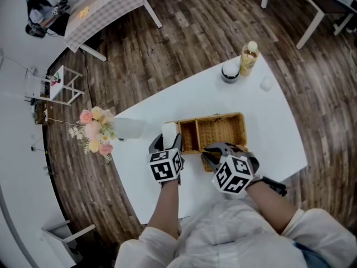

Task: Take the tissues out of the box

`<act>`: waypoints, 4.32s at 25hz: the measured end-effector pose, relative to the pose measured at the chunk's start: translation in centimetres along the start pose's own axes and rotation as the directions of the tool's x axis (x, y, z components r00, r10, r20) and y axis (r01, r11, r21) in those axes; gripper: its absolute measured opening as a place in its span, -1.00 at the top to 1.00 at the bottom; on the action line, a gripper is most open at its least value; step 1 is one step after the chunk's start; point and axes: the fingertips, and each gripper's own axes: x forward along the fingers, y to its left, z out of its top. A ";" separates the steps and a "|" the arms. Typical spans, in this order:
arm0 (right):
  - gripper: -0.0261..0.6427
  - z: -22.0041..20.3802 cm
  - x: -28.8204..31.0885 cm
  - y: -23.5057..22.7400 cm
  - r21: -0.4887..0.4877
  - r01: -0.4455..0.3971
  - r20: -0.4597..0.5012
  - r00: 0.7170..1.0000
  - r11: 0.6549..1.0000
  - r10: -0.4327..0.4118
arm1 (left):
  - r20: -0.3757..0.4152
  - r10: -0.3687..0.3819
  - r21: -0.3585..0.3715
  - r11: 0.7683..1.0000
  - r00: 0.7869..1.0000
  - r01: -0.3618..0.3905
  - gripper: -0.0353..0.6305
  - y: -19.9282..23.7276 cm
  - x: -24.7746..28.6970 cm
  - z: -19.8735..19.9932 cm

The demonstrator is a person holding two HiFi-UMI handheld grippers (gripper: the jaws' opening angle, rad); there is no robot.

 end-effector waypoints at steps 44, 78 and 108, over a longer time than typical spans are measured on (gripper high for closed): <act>0.75 2.3 -2.1 -1.4 0.192 0.046 0.179 0.981 0.980 -0.081 | 0.289 -0.180 -0.501 0.808 0.940 0.309 0.16 -0.2 -7.1 2.1; 0.75 9.9 -9.2 -2.5 0.240 -0.017 0.584 0.801 0.971 -0.131 | 0.713 -0.259 -0.598 0.260 0.651 0.758 0.16 -5.3 -10.0 7.3; 0.83 9.6 -9.2 -2.2 0.203 0.028 0.547 0.826 0.979 -0.137 | 0.709 -0.267 -0.610 0.231 0.652 0.758 0.16 -5.6 -9.9 7.1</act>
